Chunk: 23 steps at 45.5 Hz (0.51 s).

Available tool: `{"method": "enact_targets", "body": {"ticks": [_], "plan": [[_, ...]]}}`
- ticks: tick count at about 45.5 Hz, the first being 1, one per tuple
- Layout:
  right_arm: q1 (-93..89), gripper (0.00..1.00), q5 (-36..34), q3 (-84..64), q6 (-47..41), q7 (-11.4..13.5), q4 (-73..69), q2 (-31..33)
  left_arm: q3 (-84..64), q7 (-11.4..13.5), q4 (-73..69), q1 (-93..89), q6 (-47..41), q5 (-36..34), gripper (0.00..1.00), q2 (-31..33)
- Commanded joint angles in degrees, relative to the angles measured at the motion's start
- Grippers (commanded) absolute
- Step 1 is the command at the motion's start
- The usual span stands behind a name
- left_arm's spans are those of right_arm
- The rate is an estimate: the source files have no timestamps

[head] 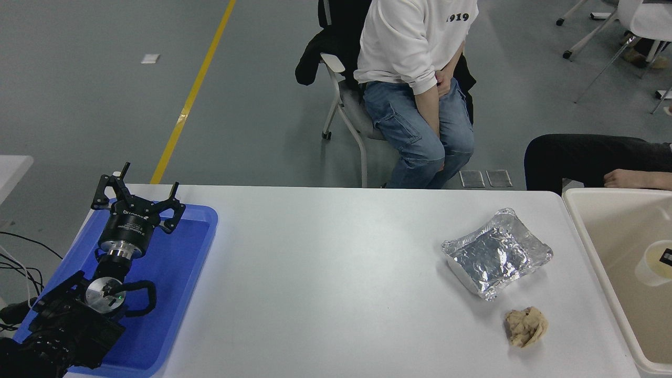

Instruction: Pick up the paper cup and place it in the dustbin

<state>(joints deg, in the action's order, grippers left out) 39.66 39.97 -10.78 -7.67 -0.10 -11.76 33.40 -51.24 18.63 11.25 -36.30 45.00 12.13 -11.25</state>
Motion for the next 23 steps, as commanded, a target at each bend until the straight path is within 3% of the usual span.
{"method": "enact_targets", "body": {"ticks": [1,2,4,6,7,23], "plan": [[-2.13,0.00,-1.03,3.22,0.37,0.02,1.30,-2.20,0.00,0.00,0.08,0.01,0.00,0.00,1.00,0.00],[-2.13,0.06,-1.03,3.22,0.37,0.02,1.38,-2.29,0.00,0.00,-0.09,0.01,0.00,0.00,1.00,0.00],[-2.13,0.55,-1.12,3.30,0.37,0.02,1.38,-2.20,0.00,0.00,-0.09,0.01,0.00,0.00,1.00,0.00],[-2.13,0.91,-1.47,3.57,0.29,0.02,1.30,-2.12,0.00,0.00,0.08,0.01,0.00,0.00,1.00,0.00],[-2.13,1.00,-1.56,3.57,0.29,0.02,1.38,-2.11,0.00,0.00,-0.09,0.01,0.00,0.00,1.00,0.00],[2.96,1.00,-1.65,2.34,-0.50,0.10,-2.13,-2.29,0.00,-0.08,-0.09,0.01,0.00,0.00,1.00,0.00]]}}
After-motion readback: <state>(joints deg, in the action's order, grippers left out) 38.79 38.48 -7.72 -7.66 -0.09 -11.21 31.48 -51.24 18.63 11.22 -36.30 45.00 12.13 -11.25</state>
